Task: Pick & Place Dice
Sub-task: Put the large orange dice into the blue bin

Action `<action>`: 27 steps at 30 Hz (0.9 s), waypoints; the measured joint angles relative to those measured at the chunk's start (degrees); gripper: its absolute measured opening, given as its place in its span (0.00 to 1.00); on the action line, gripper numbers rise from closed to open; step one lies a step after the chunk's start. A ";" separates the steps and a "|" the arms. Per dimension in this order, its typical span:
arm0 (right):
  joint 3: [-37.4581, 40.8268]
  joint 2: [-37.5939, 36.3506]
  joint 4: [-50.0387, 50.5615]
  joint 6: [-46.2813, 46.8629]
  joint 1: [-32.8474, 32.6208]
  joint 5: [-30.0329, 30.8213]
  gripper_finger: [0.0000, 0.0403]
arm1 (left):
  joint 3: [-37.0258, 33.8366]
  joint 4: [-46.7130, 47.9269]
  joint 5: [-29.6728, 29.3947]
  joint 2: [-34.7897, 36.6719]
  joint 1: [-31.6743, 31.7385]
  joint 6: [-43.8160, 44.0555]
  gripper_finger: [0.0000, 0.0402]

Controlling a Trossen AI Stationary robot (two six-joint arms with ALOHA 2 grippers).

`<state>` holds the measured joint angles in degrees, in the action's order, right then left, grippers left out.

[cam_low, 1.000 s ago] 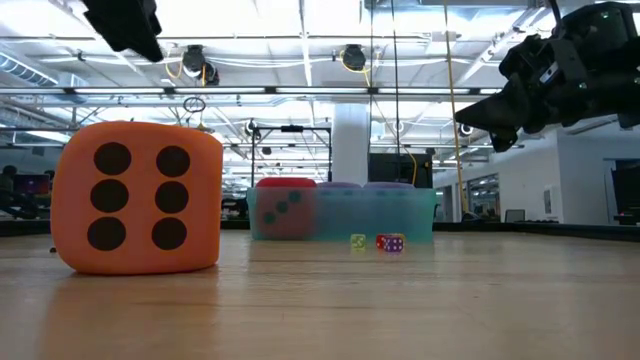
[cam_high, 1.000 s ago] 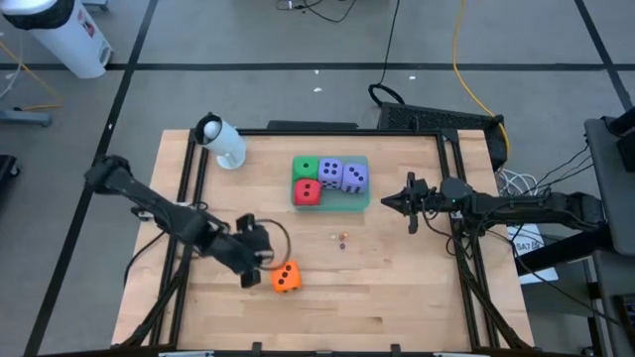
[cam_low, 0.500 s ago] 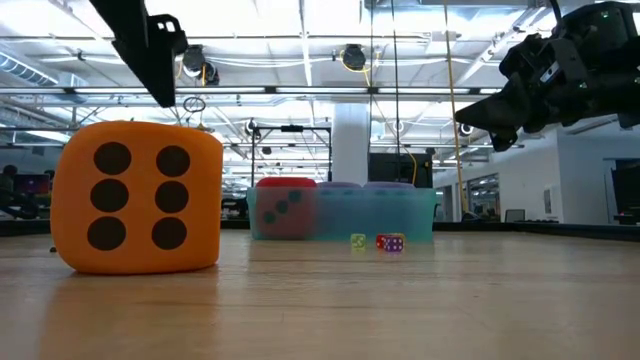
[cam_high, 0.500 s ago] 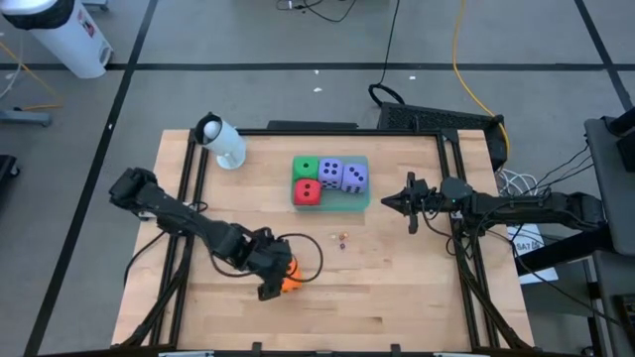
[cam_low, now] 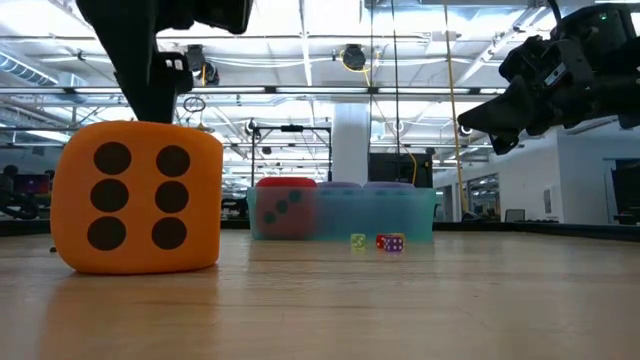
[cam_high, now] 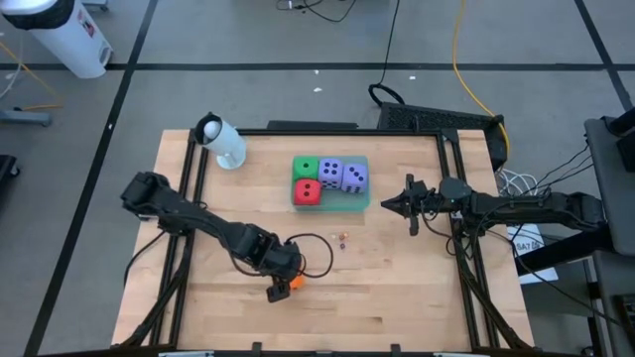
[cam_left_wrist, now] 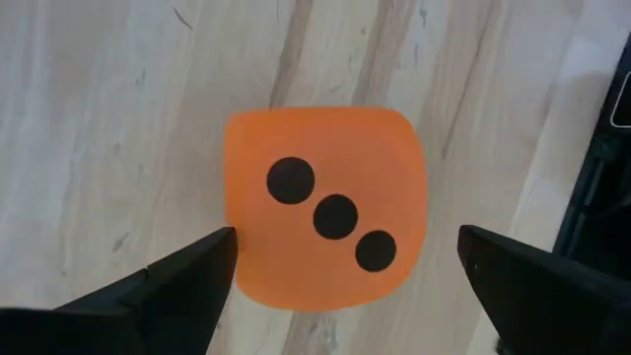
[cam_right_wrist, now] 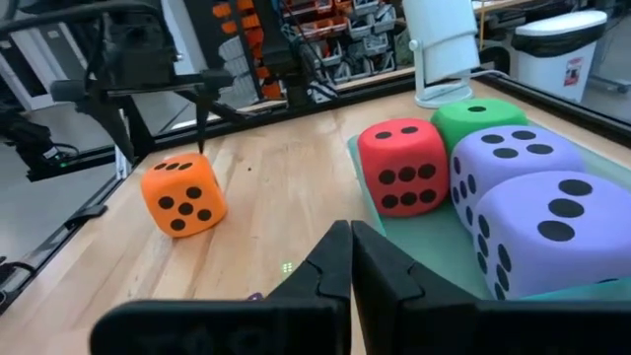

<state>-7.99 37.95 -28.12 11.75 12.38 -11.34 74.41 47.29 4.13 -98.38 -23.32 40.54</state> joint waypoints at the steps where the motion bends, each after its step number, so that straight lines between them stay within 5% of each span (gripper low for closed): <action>1: 0.00 0.00 -0.04 0.00 0.00 -0.04 0.00 | 0.00 0.01 0.14 -0.36 0.15 -0.14 0.98; 27: -0.04 -0.01 -0.37 0.87 0.00 -0.76 0.00 | 2.09 4.76 -1.00 -0.04 1.61 -1.85 0.98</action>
<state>-8.03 37.94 -28.49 12.62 12.38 -12.10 76.50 52.06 3.13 -98.42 -21.71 38.69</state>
